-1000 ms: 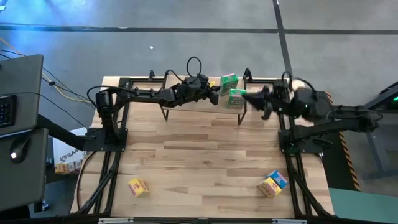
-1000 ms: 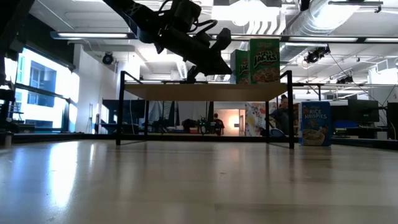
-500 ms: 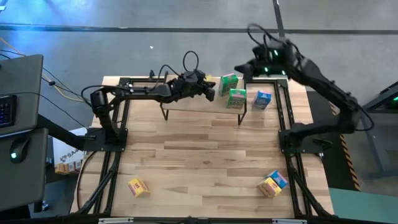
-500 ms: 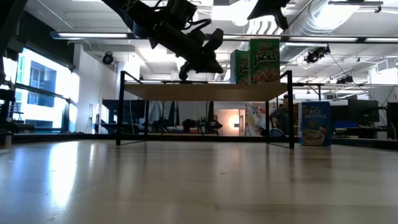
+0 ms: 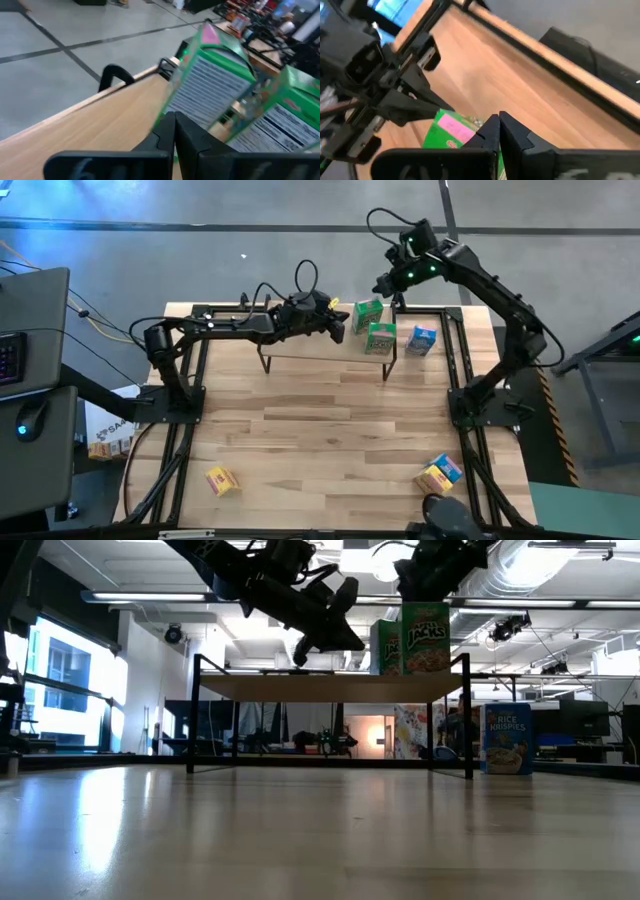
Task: Stack cereal on shelf
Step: Put the green cereal box on the shelf aligned with the other green cereal box
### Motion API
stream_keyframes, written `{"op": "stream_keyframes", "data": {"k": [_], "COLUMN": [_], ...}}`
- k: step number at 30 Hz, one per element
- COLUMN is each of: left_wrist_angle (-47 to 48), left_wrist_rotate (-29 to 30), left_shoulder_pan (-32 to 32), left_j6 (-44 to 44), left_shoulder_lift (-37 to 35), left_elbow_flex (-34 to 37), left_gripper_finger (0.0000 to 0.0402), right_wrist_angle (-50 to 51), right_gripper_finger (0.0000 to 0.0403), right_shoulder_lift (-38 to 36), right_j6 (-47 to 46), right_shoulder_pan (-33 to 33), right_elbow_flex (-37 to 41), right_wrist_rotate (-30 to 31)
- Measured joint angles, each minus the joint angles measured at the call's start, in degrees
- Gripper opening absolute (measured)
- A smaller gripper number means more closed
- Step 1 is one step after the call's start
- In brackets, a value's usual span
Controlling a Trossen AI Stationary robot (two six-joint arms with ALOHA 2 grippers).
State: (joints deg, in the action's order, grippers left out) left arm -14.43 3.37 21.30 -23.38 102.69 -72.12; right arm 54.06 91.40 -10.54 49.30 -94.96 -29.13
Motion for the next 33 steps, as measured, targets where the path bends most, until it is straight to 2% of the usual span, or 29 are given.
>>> {"op": "stream_keyframes", "data": {"k": [4,8,18,33], "left_wrist_angle": [0.3,0.2,-2.3,-3.5], "left_wrist_rotate": [-2.7,-2.8,-5.7,-5.9], "left_shoulder_pan": [0.0,0.1,0.6,0.0], "left_j6": [4.2,6.0,5.4,5.6], "left_shoulder_lift": [0.0,0.0,3.5,3.8], "left_elbow_flex": [0.0,0.0,0.1,0.1], "left_gripper_finger": [0.0,0.0,0.0,0.0], "right_wrist_angle": [0.1,0.4,5.2,9.6], "right_gripper_finger": [0.0,0.0,0.0,0.0], "right_shoulder_lift": [1.4,1.7,1.4,-3.3], "right_j6": [1.8,2.3,3.5,4.6], "right_shoulder_pan": [0.0,0.0,0.0,0.2], "right_elbow_flex": [0.1,0.1,0.1,0.2], "right_wrist_rotate": [-1.7,-1.8,-1.8,-0.9]}}
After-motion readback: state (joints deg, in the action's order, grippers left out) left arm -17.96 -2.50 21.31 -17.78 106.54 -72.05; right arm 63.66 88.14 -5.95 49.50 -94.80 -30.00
